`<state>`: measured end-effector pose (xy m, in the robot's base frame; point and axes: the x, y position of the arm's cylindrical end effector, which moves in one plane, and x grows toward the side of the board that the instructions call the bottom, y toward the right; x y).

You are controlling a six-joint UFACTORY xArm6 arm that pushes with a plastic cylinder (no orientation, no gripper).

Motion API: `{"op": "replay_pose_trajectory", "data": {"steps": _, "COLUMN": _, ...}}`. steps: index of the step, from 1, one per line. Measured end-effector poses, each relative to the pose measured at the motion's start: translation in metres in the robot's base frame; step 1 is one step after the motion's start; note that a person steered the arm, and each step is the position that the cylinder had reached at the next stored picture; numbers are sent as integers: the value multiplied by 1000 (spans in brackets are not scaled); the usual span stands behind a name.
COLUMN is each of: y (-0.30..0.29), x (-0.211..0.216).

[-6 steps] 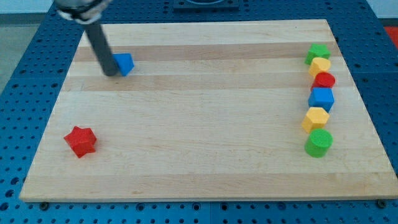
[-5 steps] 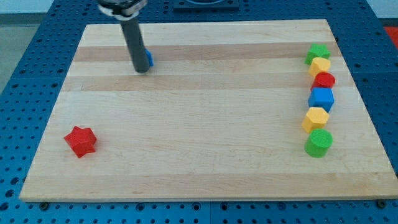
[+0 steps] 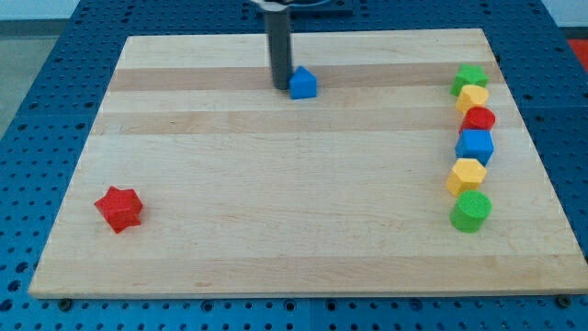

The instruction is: Push yellow hexagon towards top right

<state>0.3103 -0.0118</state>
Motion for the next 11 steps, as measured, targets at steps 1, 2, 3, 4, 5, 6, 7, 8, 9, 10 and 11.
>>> {"op": "replay_pose_trajectory", "data": {"steps": 1, "y": 2, "x": 21}}
{"op": "replay_pose_trajectory", "data": {"steps": 2, "y": 44, "x": 3}}
{"op": "replay_pose_trajectory", "data": {"steps": 3, "y": 63, "x": 11}}
{"op": "replay_pose_trajectory", "data": {"steps": 4, "y": 60, "x": 23}}
{"op": "replay_pose_trajectory", "data": {"steps": 5, "y": 68, "x": 27}}
{"op": "replay_pose_trajectory", "data": {"steps": 6, "y": 80, "x": 31}}
{"op": "replay_pose_trajectory", "data": {"steps": 7, "y": 84, "x": 47}}
{"op": "replay_pose_trajectory", "data": {"steps": 8, "y": 93, "x": 50}}
{"op": "replay_pose_trajectory", "data": {"steps": 9, "y": 105, "x": 33}}
{"op": "replay_pose_trajectory", "data": {"steps": 10, "y": 120, "x": 10}}
{"op": "replay_pose_trajectory", "data": {"steps": 11, "y": 122, "x": -10}}
